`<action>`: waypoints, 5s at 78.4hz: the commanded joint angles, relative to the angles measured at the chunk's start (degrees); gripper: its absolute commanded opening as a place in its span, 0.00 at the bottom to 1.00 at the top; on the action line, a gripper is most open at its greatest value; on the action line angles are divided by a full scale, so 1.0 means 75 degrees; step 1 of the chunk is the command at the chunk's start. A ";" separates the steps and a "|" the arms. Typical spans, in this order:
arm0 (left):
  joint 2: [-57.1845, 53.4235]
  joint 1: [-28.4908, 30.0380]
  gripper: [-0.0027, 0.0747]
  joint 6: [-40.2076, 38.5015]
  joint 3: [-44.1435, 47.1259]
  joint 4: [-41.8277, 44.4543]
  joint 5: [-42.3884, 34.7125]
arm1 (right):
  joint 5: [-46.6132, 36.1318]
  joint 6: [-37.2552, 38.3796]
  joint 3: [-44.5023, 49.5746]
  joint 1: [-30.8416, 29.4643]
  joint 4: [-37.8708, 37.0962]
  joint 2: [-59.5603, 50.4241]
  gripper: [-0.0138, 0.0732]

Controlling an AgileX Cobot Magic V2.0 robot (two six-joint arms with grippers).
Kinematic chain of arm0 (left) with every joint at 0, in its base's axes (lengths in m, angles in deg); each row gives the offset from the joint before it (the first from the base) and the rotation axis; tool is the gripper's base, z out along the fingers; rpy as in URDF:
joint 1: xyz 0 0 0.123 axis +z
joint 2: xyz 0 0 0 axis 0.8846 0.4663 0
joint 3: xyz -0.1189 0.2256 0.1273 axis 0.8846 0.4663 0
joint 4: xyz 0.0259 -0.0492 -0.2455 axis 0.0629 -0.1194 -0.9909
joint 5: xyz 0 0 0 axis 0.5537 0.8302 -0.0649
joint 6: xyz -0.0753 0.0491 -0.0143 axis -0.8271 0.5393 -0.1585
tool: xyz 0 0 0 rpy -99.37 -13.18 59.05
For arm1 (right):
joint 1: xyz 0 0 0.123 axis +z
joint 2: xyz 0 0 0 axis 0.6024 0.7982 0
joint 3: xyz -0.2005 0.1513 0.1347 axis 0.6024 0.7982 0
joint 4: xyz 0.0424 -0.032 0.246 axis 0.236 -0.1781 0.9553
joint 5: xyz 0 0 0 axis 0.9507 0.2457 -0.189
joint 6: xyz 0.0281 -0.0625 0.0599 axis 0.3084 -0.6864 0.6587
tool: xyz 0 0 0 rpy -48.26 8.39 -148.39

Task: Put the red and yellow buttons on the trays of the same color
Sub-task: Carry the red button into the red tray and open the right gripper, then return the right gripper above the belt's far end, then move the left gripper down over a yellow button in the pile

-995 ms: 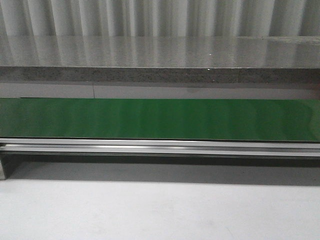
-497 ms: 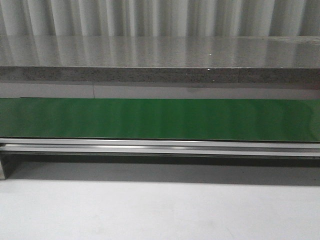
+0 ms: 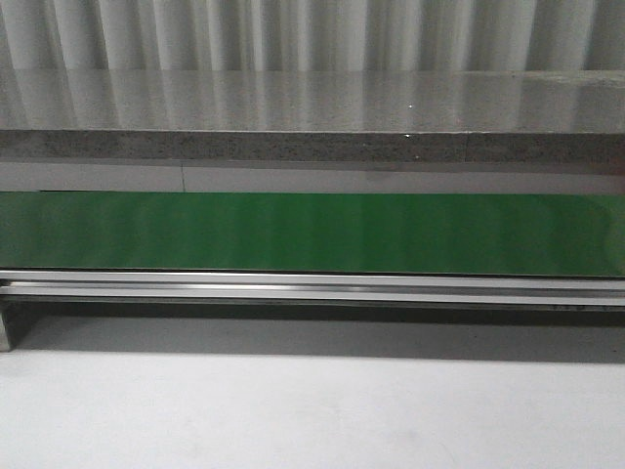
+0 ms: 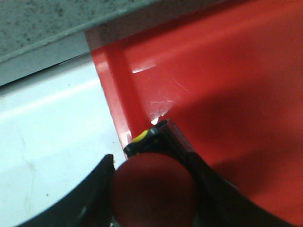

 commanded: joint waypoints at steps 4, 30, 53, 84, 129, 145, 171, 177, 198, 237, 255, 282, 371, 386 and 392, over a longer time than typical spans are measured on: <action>0.0005 -0.0045 0.01 0.0001 -0.0222 -0.0107 -0.0568 | -0.0464 0.0125 -0.0281 -0.0070 0.0019 -0.0159 0.25; 0.0005 -0.0045 0.01 0.0001 -0.0222 -0.0107 -0.0568 | -0.0418 0.0134 -0.0281 -0.0253 0.0002 0.0160 0.25; 0.0005 -0.0045 0.01 0.0001 -0.0222 -0.0107 -0.0568 | -0.0304 0.0137 -0.0281 -0.0439 0.0002 0.0175 0.45; 0.0005 -0.0045 0.01 0.0001 -0.0222 -0.0107 -0.0568 | -0.0237 0.0137 -0.0281 -0.0439 0.0002 0.0159 0.75; 0.0005 -0.0045 0.01 0.0001 -0.0222 -0.0107 -0.0568 | 0.0185 -0.0570 -0.0079 -0.0069 -0.0091 -0.1785 0.43; 0.0005 -0.0045 0.01 0.0001 -0.0222 -0.0107 -0.0568 | 0.0082 -0.0582 0.0739 0.0603 -0.0002 -0.2717 0.09; 0.0005 -0.0045 0.01 0.0001 -0.0222 -0.0107 -0.0568 | -0.0612 -0.0596 0.2783 0.1893 -0.0002 -0.4656 0.08; 0.0005 -0.0045 0.01 0.0001 -0.0222 -0.0107 -0.0568 | -0.0874 -0.0718 0.3518 0.2155 -0.0002 -0.5195 0.08; 0.0005 -0.0045 0.01 0.0001 -0.0222 -0.0107 -0.0568 | -0.1773 -0.0878 0.5821 0.2889 -0.0002 -0.7100 0.08; 0.0005 -0.0045 0.01 0.0001 -0.0222 -0.0107 -0.0583 | -0.2832 -0.0884 0.9171 0.3168 0.0041 -1.1167 0.08; 0.0066 -0.0045 0.01 0.0001 -0.0144 -0.0107 -0.0569 | -0.2822 -0.0886 1.0242 0.3168 0.0041 -1.3388 0.08; 0.0317 -0.0010 0.01 -0.0018 -0.0294 0.0095 -0.0990 | -0.2635 -0.0886 1.0250 0.3168 0.0051 -1.3944 0.08; 0.6840 0.4710 0.74 -0.0813 -0.4883 -0.0334 0.2291 | -0.2635 -0.0886 1.0250 0.3168 0.0051 -1.3944 0.08; 0.8138 0.4935 0.74 -0.0861 -0.6078 -0.0029 0.3353 | -0.2641 -0.0886 1.0250 0.3168 0.0051 -1.3944 0.08; 0.8444 0.5031 0.74 -0.1077 -0.6350 -0.0009 0.3506 | -0.2641 -0.0886 1.0250 0.3168 0.0051 -1.3944 0.08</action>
